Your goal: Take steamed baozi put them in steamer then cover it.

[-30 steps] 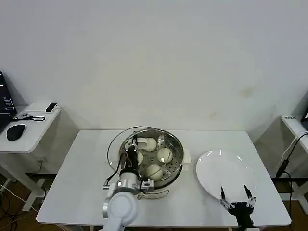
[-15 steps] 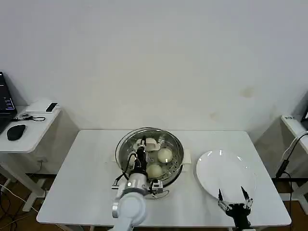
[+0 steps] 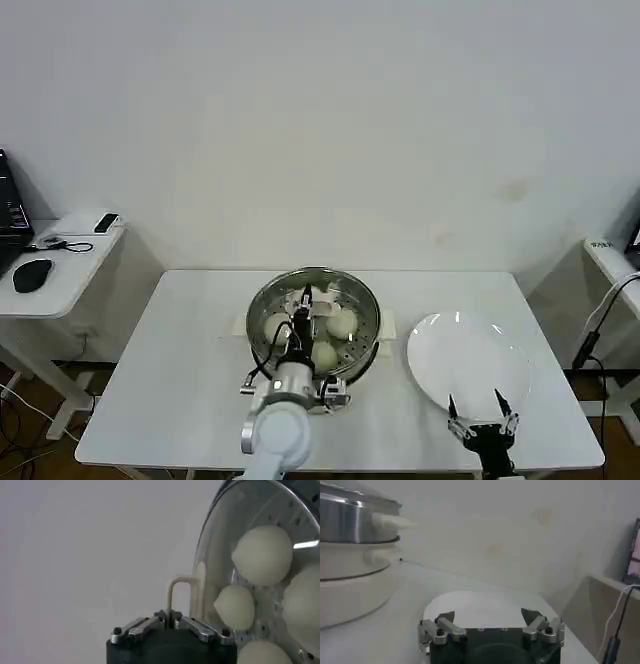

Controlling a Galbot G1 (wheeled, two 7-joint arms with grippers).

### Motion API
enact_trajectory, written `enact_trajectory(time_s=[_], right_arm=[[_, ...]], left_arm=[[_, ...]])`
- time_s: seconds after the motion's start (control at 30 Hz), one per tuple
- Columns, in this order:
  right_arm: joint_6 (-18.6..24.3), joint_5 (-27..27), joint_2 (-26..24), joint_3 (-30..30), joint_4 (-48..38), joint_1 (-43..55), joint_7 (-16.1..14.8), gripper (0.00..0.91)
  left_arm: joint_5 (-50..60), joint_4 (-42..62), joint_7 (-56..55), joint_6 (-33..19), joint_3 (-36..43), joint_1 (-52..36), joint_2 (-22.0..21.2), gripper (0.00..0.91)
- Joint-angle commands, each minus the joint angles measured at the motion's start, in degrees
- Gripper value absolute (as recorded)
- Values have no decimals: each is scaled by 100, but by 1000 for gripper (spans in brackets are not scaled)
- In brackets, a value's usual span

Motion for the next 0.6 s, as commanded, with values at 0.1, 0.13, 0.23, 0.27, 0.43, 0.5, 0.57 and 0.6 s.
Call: enact_trajectory(time_s=[0.1,0.13,0.23,0.27,0.43,0.5,0.57,0.6], right_arm=[[9,-29,4,-46,-20,-1,-1,907],[12,-31,5,-44,-23,0,-2,907],[15,-35,3,-43,-26,0,-5,907],[14,-35,3,-45,-25,0,-4,907],[11,-50,0,-70,-37,11,-8,907],[10,-62,1,-84,-45,12,-12,907],[10,-77,3,-97,-49,11,-11,907],[10,-79,4,-101,-50,8,-9,907]], left_arm=[[61,76,-16,-17,15,-16,-53,0],[58,84,-18,-19,14,-19,-54,0],[44,105,-39,-46,-2,-13,-73,0],[34,106,-57,-53,-8,-7,-86,0],[-4,22,-78,-59,-8,39,-81,907],[-89,-80,-115,-55,-2,69,-49,907],[-150,-203,-119,-55,4,119,3,907],[-170,-237,-130,-63,2,138,27,907]])
